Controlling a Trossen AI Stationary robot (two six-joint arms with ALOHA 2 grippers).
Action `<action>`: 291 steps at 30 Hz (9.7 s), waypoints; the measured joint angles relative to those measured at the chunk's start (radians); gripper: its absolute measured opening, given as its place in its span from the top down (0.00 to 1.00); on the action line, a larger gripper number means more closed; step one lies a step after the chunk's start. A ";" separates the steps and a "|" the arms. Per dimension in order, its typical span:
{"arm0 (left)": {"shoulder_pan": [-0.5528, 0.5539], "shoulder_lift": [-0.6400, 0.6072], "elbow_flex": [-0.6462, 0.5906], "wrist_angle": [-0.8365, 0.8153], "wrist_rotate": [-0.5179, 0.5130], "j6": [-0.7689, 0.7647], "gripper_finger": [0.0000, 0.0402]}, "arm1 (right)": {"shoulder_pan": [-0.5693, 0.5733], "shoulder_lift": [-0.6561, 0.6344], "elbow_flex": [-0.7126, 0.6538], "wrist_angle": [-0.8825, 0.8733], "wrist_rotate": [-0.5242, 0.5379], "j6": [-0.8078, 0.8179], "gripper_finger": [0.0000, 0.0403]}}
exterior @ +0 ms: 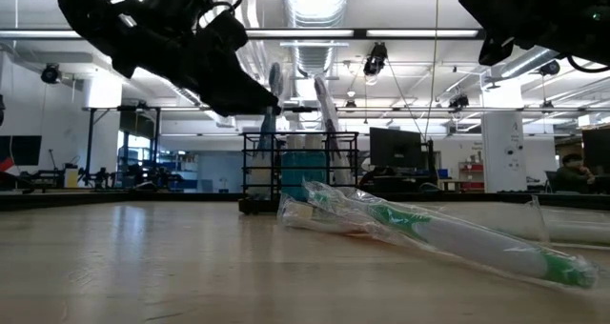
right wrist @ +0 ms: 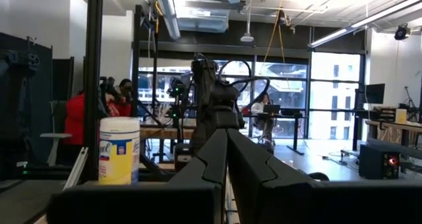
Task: Pick & Place toothbrushing station
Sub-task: Put the green toothbrush into the black wire organizer
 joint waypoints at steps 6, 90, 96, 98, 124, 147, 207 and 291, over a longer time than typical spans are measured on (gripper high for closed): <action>-0.001 -0.109 0.008 -0.075 0.004 -0.012 0.37 | 0.000 0.000 0.000 -0.008 0.000 0.002 0.98; 0.000 -1.341 -0.558 -0.433 -0.032 -0.030 0.94 | -0.001 0.000 0.000 -0.045 0.009 -0.009 0.98; -0.001 -1.341 -0.540 -0.449 -0.029 0.012 0.97 | 0.002 0.001 0.029 -0.060 0.009 0.082 0.98; -0.002 -1.341 -0.534 -0.438 -0.044 0.003 0.99 | 0.013 -0.001 0.095 -0.157 0.009 0.074 0.98; -0.001 -1.340 -0.529 -0.502 -0.062 0.001 0.96 | 0.192 0.719 1.233 -2.032 0.009 0.606 0.98; -0.001 -1.338 -0.532 -0.499 -0.059 -0.027 0.97 | 0.293 1.147 1.296 -1.903 -0.161 0.717 0.41; -0.002 -1.313 -0.541 -0.377 -0.017 -0.142 0.74 | 0.338 0.494 0.554 -0.642 0.275 0.285 0.96; -0.113 -0.123 0.281 -0.090 0.122 0.109 0.96 | 0.021 0.725 0.846 -0.522 0.181 -0.084 0.80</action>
